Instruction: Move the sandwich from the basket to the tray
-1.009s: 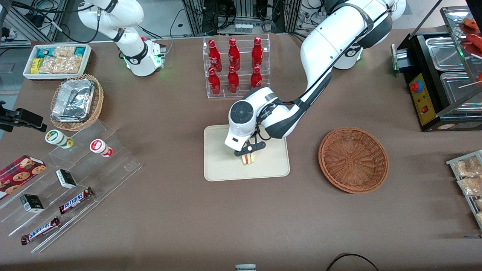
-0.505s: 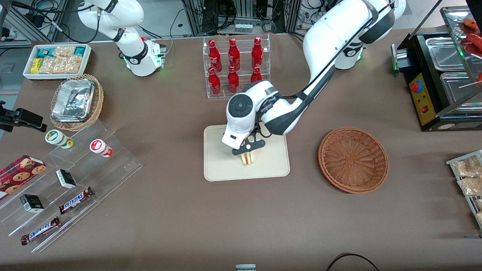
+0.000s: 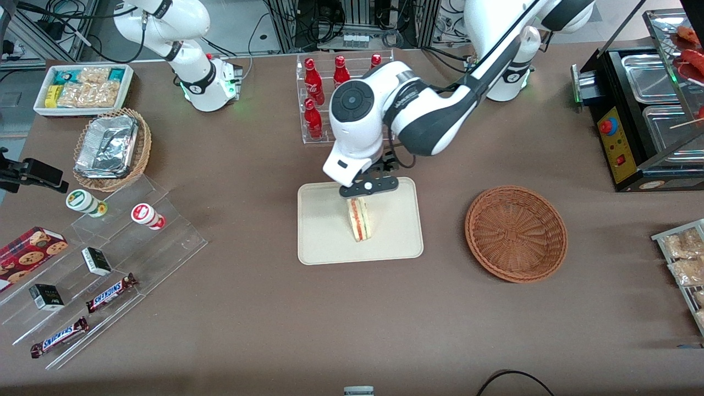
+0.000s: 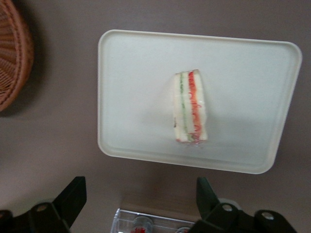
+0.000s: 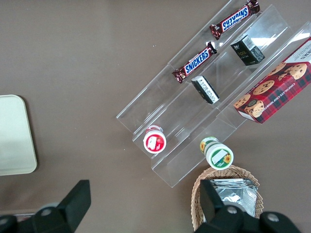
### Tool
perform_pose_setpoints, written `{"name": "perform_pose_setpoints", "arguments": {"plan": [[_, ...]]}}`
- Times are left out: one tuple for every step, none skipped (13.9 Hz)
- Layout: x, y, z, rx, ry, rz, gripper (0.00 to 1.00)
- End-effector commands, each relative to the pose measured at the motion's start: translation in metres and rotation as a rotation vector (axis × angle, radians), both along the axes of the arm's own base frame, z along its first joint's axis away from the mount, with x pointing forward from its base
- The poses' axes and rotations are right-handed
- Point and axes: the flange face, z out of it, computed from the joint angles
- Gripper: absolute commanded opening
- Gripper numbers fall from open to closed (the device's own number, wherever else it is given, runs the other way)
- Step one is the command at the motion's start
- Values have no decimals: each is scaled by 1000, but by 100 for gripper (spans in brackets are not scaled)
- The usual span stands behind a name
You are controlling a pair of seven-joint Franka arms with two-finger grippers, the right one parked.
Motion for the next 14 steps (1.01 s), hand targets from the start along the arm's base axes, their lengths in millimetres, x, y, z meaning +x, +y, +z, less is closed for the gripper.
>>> {"name": "perform_pose_setpoints", "arguments": {"plan": [[31, 60, 13, 29, 50, 41, 100], [40, 84, 20, 34, 61, 6, 100], [44, 104, 25, 34, 71, -39, 100], [51, 132, 29, 38, 75, -65, 100], [55, 156, 35, 36, 74, -80, 100], [57, 175, 41, 27, 80, -104, 100], [58, 188, 47, 18, 83, -129, 100], [60, 205, 50, 19, 86, -149, 100], [61, 221, 55, 20, 82, -152, 100], [62, 238, 60, 8, 86, -140, 100], [61, 255, 71, -15, 89, -158, 100], [60, 273, 79, -27, 94, -197, 100], [60, 293, 83, -35, 112, -207, 100], [54, 302, 94, -48, 112, -223, 100]]}}
